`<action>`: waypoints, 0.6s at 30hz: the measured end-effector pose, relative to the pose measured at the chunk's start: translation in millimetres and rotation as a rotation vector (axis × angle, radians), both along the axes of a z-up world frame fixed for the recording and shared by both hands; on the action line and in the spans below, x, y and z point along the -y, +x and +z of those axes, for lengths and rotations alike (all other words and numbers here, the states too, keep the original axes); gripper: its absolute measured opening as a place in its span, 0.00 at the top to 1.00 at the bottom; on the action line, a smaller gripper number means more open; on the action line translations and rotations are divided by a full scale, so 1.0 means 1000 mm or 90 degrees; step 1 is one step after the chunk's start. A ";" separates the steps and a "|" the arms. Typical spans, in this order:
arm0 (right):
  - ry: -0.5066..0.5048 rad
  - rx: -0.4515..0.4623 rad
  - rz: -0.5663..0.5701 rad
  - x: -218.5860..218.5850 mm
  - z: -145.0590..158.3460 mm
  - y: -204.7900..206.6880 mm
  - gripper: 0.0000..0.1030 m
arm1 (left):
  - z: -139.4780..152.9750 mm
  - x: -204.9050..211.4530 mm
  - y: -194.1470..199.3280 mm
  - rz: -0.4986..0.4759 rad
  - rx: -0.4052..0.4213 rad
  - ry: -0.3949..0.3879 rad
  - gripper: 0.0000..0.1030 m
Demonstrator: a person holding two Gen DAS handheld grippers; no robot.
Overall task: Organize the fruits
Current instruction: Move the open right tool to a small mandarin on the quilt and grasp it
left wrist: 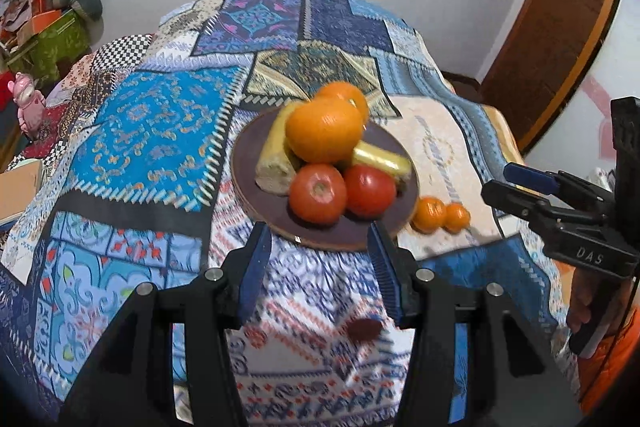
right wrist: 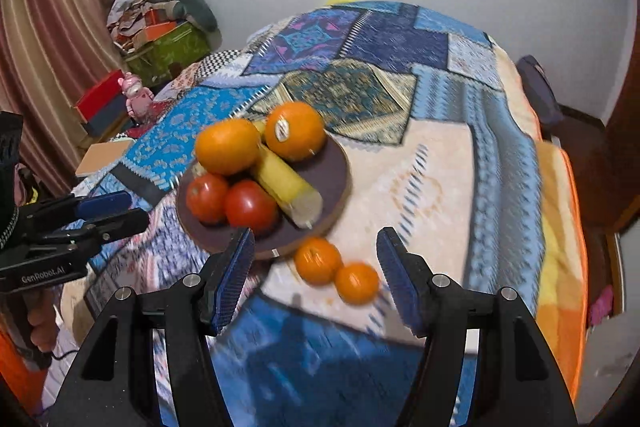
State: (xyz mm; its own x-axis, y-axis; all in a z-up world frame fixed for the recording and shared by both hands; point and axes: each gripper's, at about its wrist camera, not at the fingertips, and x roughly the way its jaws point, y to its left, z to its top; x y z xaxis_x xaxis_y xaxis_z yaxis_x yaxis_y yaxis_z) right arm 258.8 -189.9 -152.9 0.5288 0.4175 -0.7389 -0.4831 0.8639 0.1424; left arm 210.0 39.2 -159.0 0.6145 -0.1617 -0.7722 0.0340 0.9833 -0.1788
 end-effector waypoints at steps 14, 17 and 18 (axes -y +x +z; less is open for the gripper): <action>0.011 -0.060 -0.010 0.031 -0.036 -0.029 0.40 | -0.042 0.037 -0.026 -0.031 -0.079 -0.013 0.52; 0.011 -0.069 -0.014 0.032 -0.043 -0.025 0.40 | -0.047 0.043 -0.026 -0.027 -0.074 0.014 0.60; 0.012 -0.072 -0.016 0.032 -0.045 -0.024 0.40 | -0.048 0.044 -0.025 -0.026 -0.073 0.023 0.64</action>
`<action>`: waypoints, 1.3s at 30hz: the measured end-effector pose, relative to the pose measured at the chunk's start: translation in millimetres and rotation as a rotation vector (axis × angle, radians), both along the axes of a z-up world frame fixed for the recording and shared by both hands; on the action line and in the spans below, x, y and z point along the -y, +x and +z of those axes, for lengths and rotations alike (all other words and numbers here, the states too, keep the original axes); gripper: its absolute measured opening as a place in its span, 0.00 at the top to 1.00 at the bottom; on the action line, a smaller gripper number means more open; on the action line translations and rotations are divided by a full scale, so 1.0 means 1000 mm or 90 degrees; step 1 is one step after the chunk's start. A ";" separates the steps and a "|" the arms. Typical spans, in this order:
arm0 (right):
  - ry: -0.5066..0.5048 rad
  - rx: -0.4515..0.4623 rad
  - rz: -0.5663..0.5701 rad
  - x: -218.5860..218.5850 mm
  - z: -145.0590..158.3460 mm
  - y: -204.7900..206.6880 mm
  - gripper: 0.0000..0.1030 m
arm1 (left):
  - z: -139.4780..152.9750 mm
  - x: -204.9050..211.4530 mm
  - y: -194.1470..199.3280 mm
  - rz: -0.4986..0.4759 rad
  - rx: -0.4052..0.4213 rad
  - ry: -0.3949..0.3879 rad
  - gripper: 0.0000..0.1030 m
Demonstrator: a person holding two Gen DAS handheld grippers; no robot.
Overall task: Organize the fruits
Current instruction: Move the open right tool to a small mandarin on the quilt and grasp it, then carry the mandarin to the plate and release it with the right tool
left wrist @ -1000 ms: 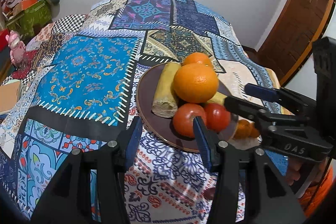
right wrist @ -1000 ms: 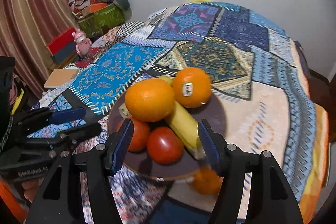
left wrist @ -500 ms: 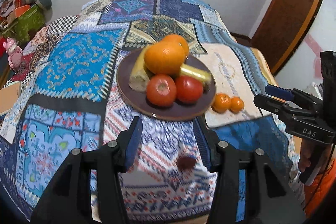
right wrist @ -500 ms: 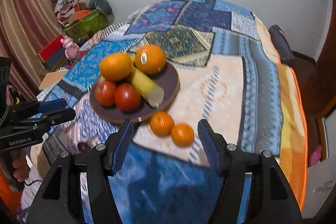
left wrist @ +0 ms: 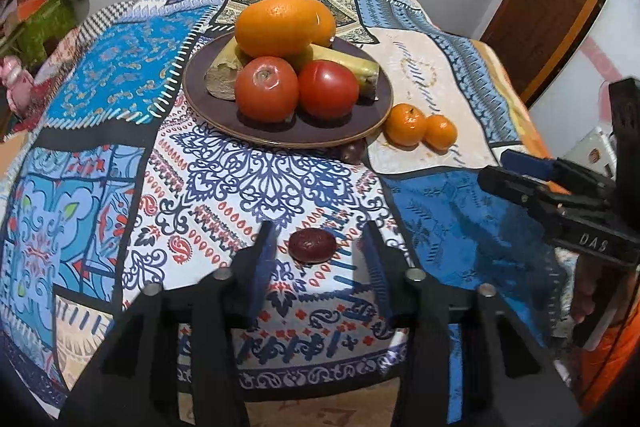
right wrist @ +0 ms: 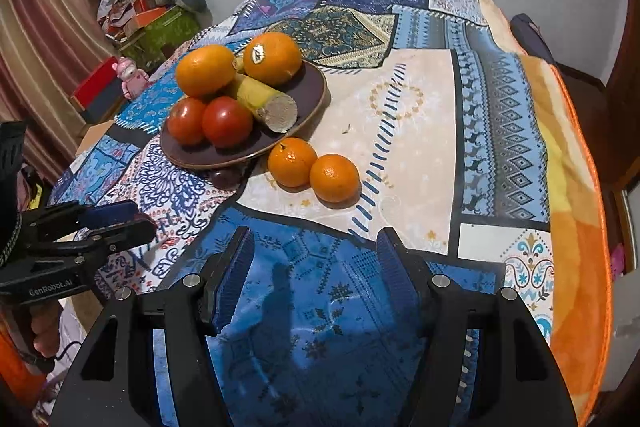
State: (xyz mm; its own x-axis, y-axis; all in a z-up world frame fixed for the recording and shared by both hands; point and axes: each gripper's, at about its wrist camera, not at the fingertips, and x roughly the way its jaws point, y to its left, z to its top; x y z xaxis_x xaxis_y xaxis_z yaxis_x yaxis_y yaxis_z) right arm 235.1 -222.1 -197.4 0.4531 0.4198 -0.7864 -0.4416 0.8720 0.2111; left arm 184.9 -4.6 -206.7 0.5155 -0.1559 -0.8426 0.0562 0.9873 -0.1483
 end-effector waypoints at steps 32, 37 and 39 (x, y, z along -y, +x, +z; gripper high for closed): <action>0.014 0.014 -0.023 -0.008 -0.008 0.042 0.70 | 0.017 -0.035 0.023 0.032 0.047 -0.008 0.75; 0.038 0.039 0.001 -0.019 0.013 0.036 0.70 | 0.025 -0.043 0.033 0.045 0.064 -0.003 0.75; 0.043 0.047 0.018 -0.028 0.019 0.034 0.70 | 0.026 -0.048 0.038 0.053 0.067 -0.003 0.75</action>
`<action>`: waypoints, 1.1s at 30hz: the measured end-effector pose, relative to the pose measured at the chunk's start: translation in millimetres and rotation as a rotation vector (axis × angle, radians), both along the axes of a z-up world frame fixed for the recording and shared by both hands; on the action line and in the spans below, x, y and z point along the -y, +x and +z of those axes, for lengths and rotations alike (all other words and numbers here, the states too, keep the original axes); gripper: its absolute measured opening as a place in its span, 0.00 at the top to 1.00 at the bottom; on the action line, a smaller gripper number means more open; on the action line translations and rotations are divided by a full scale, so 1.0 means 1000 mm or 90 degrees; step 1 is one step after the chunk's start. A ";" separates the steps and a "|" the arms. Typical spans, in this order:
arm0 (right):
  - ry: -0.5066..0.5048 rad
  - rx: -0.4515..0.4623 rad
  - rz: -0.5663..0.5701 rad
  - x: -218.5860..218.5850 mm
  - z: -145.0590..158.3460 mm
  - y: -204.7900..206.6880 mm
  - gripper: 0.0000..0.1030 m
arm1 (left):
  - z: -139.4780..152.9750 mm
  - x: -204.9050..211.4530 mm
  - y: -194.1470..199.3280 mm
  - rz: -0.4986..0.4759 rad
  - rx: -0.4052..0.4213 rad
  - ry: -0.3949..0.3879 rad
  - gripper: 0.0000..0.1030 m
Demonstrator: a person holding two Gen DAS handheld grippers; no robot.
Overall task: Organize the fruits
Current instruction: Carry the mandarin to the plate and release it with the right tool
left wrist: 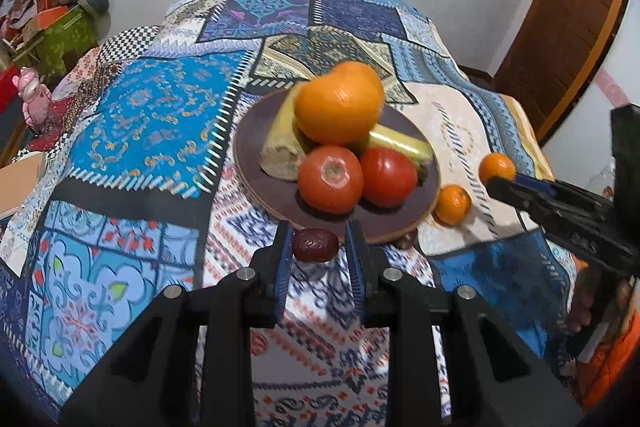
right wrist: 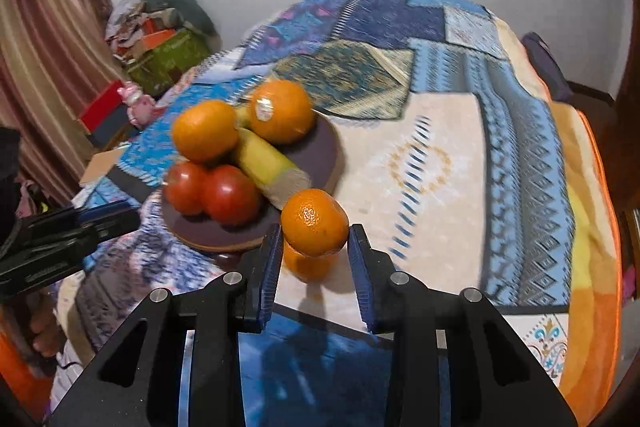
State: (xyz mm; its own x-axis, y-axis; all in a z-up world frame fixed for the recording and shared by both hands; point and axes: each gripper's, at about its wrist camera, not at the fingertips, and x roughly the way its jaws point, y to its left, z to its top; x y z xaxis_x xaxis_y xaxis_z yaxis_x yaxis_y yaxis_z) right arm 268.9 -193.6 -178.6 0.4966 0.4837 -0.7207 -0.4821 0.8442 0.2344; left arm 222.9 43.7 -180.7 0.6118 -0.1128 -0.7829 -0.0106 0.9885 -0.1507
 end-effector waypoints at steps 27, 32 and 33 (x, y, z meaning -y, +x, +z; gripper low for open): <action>-0.033 -0.029 0.046 -0.046 -0.021 0.011 0.69 | -0.022 -0.032 0.045 0.050 -0.022 -0.017 0.68; -0.031 -0.022 0.041 -0.038 -0.015 0.008 0.69 | -0.011 -0.028 0.032 0.048 0.008 0.001 0.53; -0.033 -0.018 0.038 -0.035 -0.014 0.007 0.69 | -0.009 -0.027 0.030 0.046 0.011 0.003 0.53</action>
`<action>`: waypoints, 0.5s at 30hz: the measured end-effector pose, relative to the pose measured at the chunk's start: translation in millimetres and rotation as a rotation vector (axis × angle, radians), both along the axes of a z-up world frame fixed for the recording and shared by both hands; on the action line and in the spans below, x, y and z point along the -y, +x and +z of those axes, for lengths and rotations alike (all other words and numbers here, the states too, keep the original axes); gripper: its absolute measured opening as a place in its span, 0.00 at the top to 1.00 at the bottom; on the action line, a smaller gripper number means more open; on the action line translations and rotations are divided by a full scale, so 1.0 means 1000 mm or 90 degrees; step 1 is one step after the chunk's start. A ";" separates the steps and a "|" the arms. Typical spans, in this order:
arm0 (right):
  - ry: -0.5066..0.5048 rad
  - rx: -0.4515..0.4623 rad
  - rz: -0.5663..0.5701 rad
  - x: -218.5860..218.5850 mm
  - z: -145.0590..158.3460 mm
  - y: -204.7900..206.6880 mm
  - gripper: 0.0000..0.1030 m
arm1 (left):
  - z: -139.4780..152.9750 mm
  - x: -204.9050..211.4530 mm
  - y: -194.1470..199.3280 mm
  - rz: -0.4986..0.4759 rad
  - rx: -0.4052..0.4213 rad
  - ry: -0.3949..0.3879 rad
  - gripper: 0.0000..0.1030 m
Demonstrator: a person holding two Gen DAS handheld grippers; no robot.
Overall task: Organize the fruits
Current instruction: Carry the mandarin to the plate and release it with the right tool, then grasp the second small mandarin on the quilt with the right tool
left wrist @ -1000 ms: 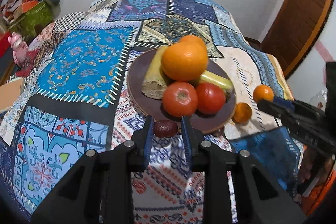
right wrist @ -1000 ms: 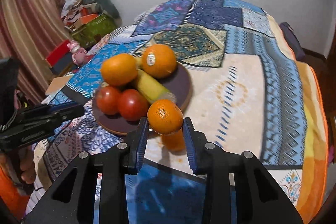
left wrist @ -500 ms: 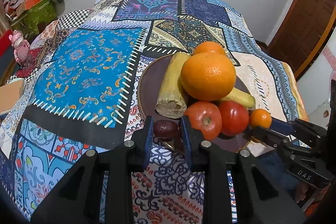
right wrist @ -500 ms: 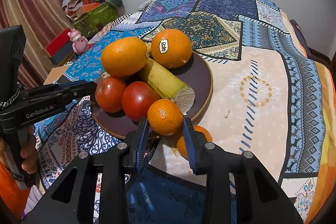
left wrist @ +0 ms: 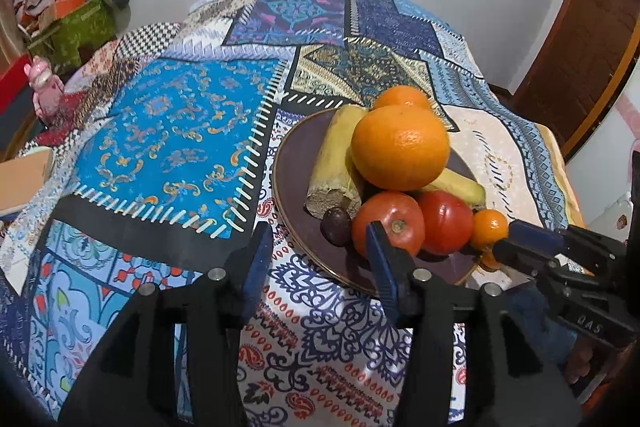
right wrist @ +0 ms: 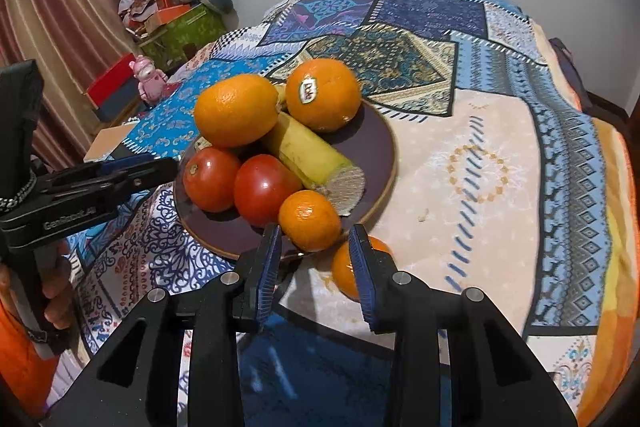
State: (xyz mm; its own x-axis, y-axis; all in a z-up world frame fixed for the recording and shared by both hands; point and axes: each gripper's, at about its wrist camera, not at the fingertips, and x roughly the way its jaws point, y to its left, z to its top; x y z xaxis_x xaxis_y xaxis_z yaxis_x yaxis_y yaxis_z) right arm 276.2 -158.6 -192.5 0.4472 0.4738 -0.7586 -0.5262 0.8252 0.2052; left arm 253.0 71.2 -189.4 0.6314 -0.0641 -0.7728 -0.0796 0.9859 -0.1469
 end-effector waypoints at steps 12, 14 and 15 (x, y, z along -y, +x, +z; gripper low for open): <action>-0.011 -0.039 -0.023 0.027 -0.015 0.005 0.67 | 0.002 0.014 -0.020 -0.031 -0.017 -0.023 0.53; -0.011 -0.045 -0.018 0.024 -0.019 0.007 0.67 | -0.002 0.019 -0.022 -0.041 -0.025 -0.025 0.53; -0.009 -0.047 -0.015 0.023 -0.019 0.008 0.66 | -0.003 0.022 -0.022 -0.045 -0.028 -0.025 0.53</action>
